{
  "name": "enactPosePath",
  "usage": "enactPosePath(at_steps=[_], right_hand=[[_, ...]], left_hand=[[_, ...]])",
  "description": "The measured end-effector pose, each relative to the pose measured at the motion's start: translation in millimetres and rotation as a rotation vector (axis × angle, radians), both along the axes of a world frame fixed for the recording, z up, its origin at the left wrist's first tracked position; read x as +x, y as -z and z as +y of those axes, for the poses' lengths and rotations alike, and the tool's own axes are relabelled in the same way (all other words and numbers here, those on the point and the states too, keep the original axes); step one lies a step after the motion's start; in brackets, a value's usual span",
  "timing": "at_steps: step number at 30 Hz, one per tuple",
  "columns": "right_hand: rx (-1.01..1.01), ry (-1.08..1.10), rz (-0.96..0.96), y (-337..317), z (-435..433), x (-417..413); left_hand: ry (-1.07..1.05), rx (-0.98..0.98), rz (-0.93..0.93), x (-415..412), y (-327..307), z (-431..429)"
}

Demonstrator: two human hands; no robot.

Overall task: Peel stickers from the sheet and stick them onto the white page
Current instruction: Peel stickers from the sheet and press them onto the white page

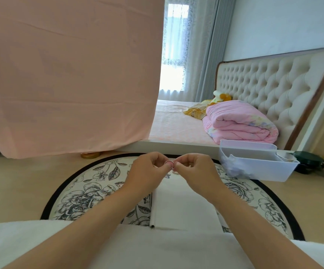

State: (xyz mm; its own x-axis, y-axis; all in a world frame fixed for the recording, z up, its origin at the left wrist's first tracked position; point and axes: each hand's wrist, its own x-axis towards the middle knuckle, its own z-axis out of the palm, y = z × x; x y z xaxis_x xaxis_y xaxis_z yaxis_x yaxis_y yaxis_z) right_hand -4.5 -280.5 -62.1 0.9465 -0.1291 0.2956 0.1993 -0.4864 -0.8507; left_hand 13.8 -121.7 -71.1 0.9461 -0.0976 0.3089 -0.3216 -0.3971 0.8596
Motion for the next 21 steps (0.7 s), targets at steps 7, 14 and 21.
enactPosePath(at_steps=[7, 14, 21], right_hand=[[-0.326, 0.101, -0.075, 8, 3, 2], [-0.535, 0.167, -0.292, 15, 8, 0], [-0.624, 0.19, -0.571, 21, 10, 1]], left_hand=[[-0.029, 0.018, -0.056, 3, 16, 1], [-0.054, -0.018, -0.031, 3, 23, -1], [-0.053, -0.108, -0.016, -1, 23, 1]])
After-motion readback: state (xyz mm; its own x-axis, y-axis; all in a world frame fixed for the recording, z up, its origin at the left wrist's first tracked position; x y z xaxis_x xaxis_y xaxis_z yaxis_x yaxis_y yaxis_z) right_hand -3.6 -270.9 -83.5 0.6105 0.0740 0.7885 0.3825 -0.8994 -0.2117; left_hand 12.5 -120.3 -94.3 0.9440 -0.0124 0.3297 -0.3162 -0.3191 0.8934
